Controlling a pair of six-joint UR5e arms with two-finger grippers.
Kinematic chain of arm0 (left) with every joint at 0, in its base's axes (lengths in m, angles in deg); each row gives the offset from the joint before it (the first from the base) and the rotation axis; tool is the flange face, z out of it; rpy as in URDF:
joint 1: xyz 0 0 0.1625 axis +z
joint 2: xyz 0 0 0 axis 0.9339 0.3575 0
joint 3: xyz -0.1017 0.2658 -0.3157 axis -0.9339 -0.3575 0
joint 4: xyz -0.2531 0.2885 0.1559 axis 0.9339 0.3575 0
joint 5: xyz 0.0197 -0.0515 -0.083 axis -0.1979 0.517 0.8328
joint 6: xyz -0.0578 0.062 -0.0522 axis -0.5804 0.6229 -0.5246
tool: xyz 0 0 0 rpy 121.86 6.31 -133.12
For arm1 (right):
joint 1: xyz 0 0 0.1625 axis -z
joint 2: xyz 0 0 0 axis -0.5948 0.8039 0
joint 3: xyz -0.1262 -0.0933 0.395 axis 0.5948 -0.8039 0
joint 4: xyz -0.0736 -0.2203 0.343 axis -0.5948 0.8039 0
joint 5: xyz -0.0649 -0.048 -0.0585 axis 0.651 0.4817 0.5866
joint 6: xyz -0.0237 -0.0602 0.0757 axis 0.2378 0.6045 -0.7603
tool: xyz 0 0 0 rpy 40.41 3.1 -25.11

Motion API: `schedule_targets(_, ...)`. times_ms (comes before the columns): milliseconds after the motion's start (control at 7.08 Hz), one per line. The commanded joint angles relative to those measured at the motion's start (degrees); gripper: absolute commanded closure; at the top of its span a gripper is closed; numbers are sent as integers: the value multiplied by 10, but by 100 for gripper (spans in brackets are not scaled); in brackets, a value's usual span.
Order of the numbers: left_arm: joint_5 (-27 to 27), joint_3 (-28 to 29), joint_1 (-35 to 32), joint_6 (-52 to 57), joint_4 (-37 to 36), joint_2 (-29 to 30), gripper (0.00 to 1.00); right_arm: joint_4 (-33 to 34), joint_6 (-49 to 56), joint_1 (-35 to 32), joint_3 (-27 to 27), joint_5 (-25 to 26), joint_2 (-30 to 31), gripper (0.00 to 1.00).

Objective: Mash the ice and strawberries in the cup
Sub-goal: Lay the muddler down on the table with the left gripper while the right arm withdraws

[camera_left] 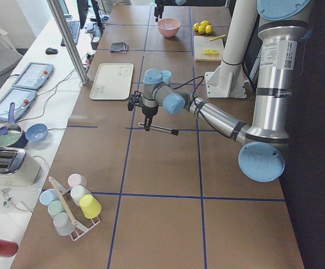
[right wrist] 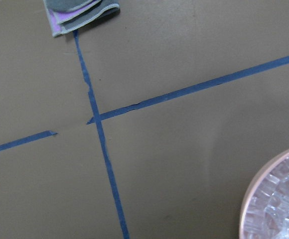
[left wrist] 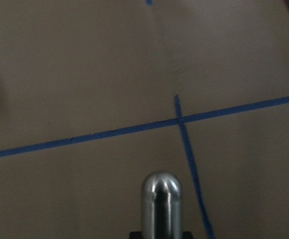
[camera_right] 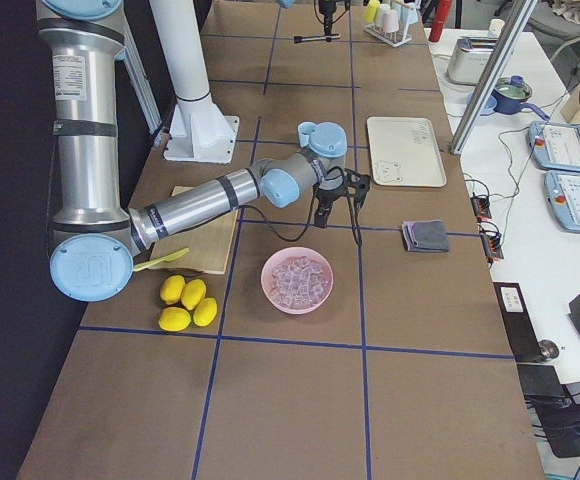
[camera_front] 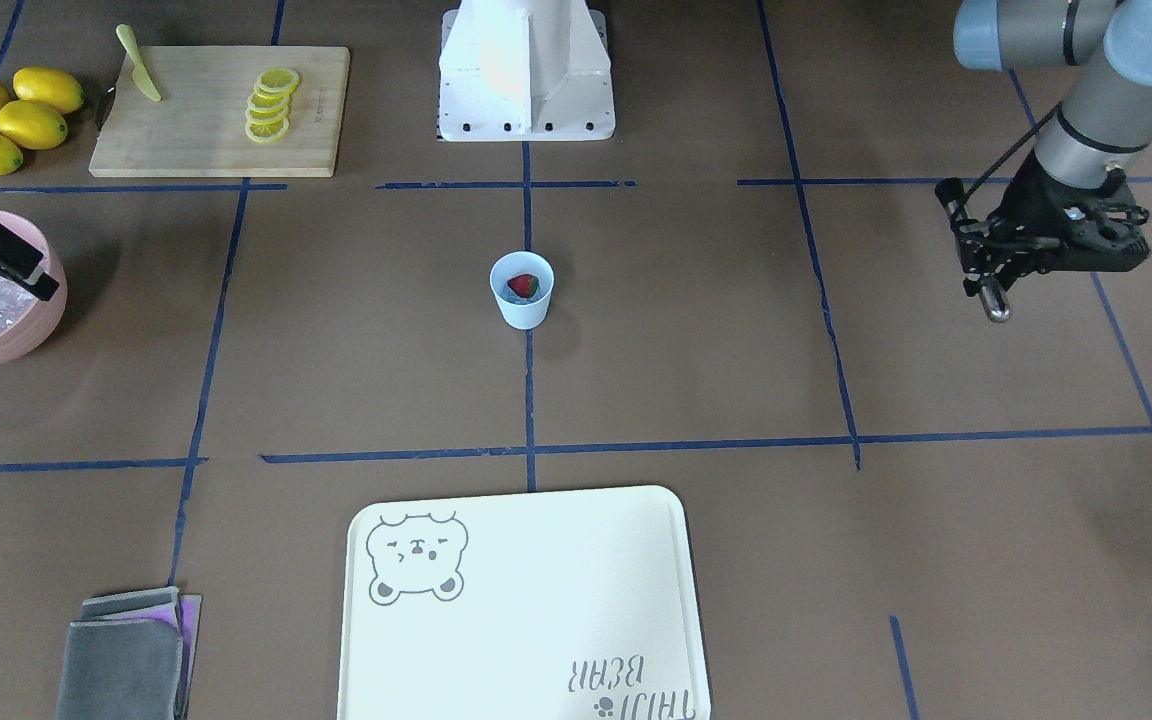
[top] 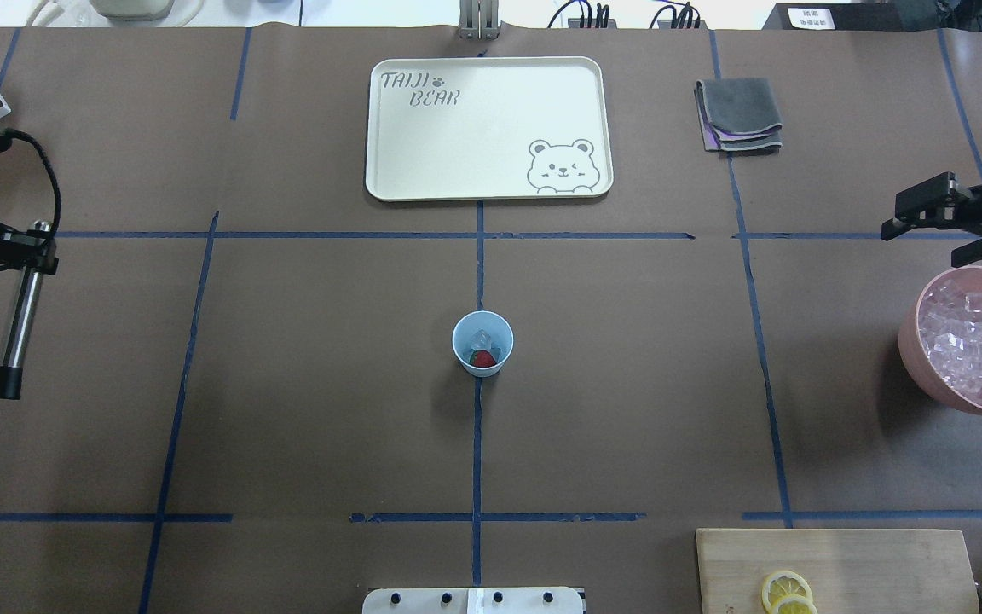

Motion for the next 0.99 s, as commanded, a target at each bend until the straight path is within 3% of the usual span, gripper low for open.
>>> schedule_targets(0,13,105,-17,22,-11,-13,100,-1,37,-16,0,-3,16,0)
schedule_targets(424,29,167,-18,135,-1,-13,100,-2,36,-16,4,-2,15,0)
schedule_targets(848,28,224,-27,142,40,-12,100,-2,36,-16,5,-2,15,0)
